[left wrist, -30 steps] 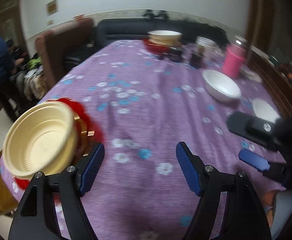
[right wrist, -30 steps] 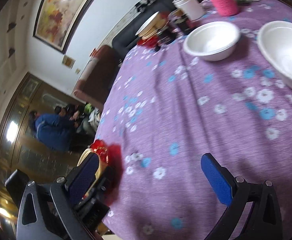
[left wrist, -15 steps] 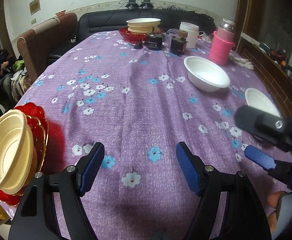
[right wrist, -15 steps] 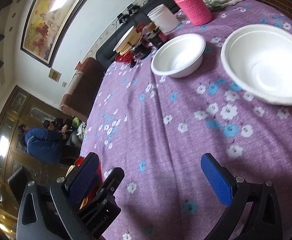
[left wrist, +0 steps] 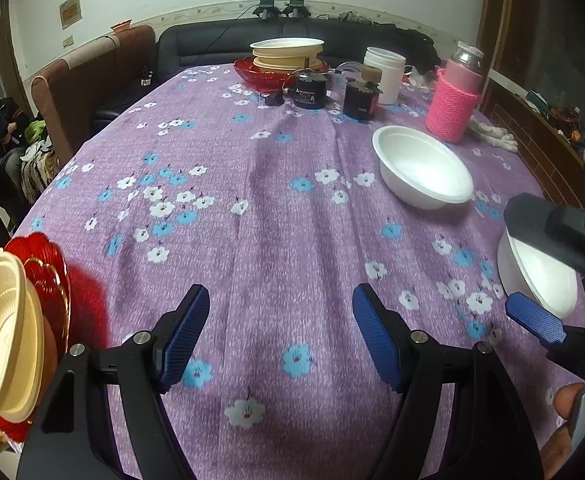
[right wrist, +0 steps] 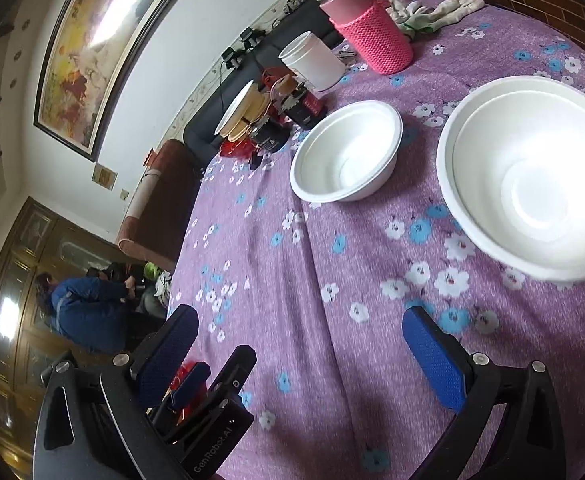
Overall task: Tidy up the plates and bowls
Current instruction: 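Withdraw both grippers and move them toward a white foam bowl, then grasp the rim of the white foam bowl with both grippers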
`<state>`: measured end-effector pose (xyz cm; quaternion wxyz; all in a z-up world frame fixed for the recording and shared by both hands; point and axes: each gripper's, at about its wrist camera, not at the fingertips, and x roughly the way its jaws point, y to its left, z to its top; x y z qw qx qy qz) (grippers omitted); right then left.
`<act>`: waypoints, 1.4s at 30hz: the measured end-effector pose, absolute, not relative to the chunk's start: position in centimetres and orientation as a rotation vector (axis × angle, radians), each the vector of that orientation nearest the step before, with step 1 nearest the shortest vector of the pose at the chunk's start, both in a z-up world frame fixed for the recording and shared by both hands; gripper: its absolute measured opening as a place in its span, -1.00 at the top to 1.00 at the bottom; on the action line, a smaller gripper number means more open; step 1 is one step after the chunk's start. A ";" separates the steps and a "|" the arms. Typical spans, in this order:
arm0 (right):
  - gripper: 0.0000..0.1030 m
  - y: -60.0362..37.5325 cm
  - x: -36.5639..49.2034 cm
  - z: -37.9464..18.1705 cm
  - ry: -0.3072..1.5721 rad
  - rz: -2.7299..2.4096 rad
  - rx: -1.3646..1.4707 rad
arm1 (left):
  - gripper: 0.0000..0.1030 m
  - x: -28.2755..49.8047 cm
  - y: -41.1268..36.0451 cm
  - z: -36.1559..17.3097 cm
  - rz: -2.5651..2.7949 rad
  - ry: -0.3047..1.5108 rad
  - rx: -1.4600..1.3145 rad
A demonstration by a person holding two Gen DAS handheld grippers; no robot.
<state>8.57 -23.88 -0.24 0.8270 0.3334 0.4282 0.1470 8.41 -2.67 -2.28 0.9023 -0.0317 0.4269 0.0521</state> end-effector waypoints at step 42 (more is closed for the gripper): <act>-0.89 -28.1 20.8 -1.8 0.964 0.157 0.908 | -0.43 24.6 -6.9 -4.3 0.081 0.958 -0.224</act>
